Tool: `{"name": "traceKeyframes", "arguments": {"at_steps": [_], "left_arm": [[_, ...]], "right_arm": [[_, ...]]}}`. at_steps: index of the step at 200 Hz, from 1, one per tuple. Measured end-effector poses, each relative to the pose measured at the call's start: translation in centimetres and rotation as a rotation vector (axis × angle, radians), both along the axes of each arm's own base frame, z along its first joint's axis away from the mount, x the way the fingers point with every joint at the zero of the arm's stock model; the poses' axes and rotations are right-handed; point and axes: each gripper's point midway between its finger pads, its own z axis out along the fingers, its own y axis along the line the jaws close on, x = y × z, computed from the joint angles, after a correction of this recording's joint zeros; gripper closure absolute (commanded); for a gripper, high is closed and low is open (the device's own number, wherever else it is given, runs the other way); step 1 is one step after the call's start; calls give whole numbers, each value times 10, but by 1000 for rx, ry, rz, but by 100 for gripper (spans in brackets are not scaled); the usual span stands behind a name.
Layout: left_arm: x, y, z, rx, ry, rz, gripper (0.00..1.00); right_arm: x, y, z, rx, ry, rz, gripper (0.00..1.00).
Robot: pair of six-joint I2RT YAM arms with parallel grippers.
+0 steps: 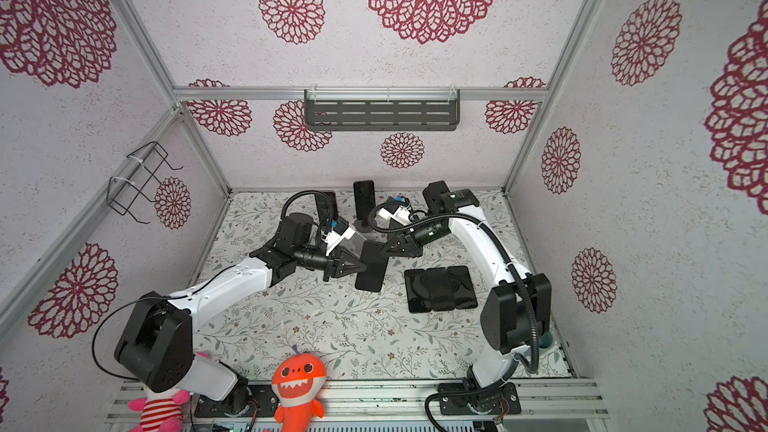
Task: Remove the phone from the phone stand
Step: 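Carry the phone with the left gripper toward the flat phones while the right draws back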
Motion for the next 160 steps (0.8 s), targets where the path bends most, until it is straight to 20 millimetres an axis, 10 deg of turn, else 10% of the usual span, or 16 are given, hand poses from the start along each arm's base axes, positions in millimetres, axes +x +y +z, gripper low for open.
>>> {"name": "traceKeyframes", "arguments": {"at_steps": [72, 160], "left_arm": [[8, 0, -9, 46, 26, 70, 100], [32, -33, -28, 265, 240, 395, 100]], "right_arm": [[36, -21, -8, -36, -13, -197, 40], [100, -138, -20, -299, -88, -929, 51]]}}
